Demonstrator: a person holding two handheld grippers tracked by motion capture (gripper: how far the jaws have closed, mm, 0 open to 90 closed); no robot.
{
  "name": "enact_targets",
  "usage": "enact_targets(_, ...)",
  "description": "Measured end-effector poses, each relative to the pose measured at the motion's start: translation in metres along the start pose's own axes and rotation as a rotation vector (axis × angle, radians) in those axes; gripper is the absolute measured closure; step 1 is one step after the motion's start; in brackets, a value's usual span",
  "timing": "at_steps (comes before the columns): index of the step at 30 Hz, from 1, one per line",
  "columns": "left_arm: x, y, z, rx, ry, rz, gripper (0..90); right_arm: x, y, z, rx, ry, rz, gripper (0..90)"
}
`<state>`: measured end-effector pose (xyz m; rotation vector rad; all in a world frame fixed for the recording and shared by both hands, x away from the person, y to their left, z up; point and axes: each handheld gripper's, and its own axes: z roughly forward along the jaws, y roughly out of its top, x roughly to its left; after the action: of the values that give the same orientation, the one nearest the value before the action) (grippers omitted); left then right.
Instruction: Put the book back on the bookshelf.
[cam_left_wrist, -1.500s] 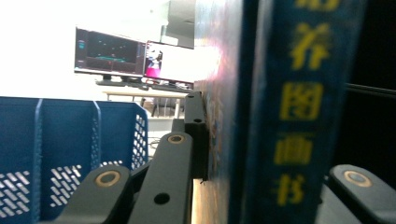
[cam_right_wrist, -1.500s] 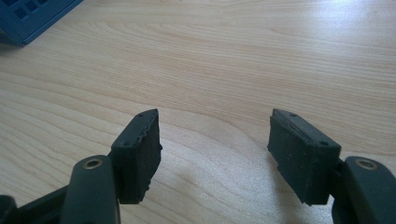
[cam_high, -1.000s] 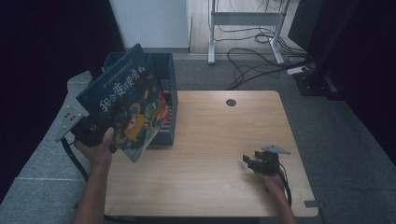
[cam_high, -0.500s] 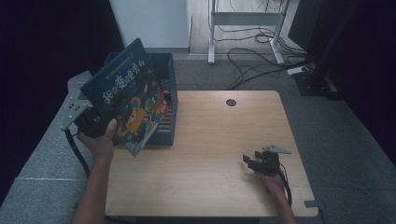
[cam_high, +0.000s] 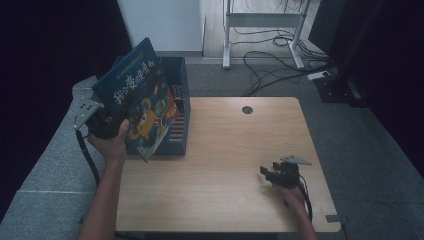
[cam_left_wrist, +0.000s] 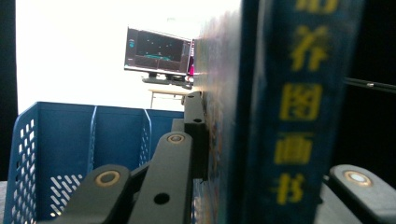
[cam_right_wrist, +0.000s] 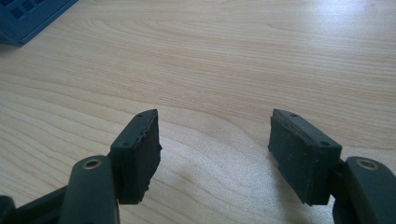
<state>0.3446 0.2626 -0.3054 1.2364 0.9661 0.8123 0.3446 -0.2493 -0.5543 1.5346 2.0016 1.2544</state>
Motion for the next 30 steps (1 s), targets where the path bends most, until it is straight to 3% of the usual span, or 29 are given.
enact_targets(21,-0.003,-0.006,0.034,0.008,0.077,0.020,82.0,0.001,-0.001,-0.001,0.007,0.003,-0.004,32.5)
enact_targets(30,-0.009,-0.008,0.050,0.019,0.075,0.022,82.0,0.001,-0.001,-0.002,0.008,0.005,-0.004,32.4)
